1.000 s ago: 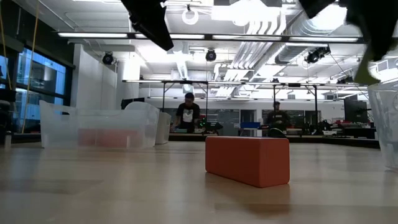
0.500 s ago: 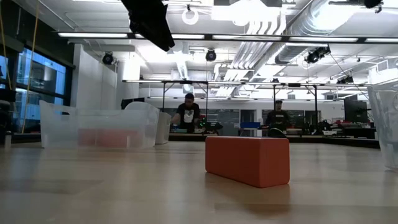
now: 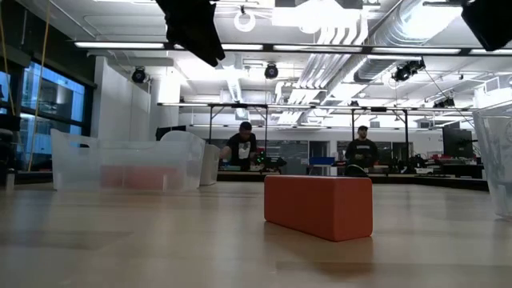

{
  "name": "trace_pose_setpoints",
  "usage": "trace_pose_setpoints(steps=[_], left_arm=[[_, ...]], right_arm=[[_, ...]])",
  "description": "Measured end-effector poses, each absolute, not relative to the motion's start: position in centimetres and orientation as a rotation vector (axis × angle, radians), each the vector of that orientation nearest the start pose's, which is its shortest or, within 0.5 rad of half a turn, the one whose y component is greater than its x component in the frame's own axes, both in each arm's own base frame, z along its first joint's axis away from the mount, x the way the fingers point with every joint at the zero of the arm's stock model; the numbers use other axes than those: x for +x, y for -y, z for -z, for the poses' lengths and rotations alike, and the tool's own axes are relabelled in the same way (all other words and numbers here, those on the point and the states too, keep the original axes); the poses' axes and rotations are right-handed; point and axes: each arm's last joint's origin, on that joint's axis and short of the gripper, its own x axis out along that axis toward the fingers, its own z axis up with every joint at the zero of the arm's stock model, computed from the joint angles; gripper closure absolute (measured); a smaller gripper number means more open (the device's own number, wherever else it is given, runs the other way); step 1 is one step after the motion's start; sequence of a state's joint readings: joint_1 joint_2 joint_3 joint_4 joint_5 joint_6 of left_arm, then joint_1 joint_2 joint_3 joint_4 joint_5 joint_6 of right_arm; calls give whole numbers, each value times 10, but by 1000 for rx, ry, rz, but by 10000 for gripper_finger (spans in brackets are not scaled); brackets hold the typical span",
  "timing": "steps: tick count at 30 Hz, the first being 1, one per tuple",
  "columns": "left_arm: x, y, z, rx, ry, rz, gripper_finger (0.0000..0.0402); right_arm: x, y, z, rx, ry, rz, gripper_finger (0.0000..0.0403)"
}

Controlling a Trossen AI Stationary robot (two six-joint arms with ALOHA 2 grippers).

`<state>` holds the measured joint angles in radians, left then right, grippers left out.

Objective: Sort & place blocks by color
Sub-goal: Put the green block into the bottom transparent bin

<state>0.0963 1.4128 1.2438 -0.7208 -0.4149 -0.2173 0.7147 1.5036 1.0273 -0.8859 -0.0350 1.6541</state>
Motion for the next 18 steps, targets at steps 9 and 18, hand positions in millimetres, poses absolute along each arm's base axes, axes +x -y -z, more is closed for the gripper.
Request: trace_pose_setpoints(steps=[9, 18], left_arm=[[287, -39, -309, -55, -831, -568, 190], [287, -39, -309, -55, -831, -568, 190]], right_arm=[[195, -171, -195, 924, -1396, 642, 285], [194, -171, -194, 926, -1412, 641, 275]])
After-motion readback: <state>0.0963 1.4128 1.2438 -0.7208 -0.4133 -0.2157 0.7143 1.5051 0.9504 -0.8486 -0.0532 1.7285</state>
